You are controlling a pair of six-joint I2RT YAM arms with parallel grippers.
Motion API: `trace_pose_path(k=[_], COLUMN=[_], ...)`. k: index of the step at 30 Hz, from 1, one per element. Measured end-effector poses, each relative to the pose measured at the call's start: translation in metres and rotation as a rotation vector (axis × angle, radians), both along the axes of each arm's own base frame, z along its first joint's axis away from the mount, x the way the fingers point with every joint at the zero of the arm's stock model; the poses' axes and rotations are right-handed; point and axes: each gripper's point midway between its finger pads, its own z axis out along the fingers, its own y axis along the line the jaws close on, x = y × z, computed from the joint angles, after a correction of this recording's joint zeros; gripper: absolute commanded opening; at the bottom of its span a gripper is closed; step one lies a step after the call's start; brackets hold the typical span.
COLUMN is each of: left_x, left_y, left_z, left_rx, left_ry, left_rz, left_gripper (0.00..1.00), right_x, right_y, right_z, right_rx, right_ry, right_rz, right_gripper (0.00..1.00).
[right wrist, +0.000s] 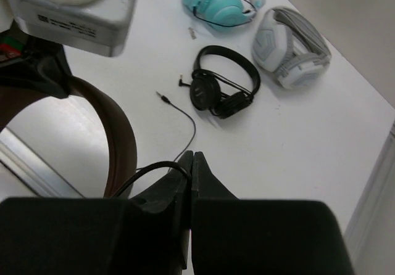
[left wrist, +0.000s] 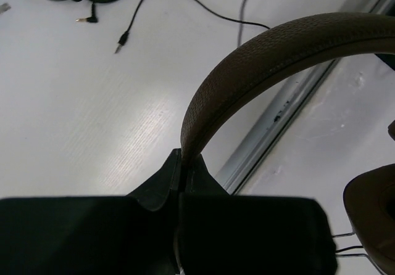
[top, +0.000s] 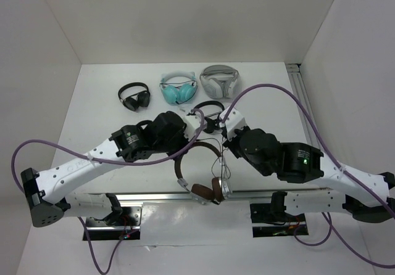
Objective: Wrap the headphones
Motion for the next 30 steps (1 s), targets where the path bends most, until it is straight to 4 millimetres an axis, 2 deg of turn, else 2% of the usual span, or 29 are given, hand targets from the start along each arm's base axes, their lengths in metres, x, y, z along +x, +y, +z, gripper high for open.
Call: trace_pose_path(k=[4, 10, 15, 20, 24, 30], left_x=[-0.013, -0.016, -0.027, -0.039, -0.042, -0.041], left_y=[-0.01, -0.01, -0.004, 0.008, 0.016, 0.017], left_z=[0.003, 0.003, 0.024, 0.058, 0.064, 0.075], left_rx=[-0.022, -0.023, -0.09, -0.195, -0.214, -0.252], left_ry=[0.007, 0.003, -0.035, -0.097, -0.121, -0.152], left_rz=[-0.069, -0.093, -0.136, -0.159, -0.151, -0.135], left_gripper=[0.0, 0.0, 0.0, 0.0, 0.0, 0.0], right_x=[-0.008, -0.009, -0.008, -0.007, -0.006, -0.009], right_y=[0.018, 0.033, 0.036, 0.041, 0.041, 0.034], right_z=[-0.012, -0.035, -0.046, -0.05, -0.045, -0.032], right_rx=[-0.003, -0.048, -0.056, -0.049, -0.02, 0.068], right_ry=[0.035, 0.068, 0.072, 0.071, 0.062, 0.037], right_rz=[0.086, 0.12, 0.118, 0.113, 0.112, 0.118], right_gripper=[0.0, 0.0, 0.0, 0.0, 0.0, 0.0])
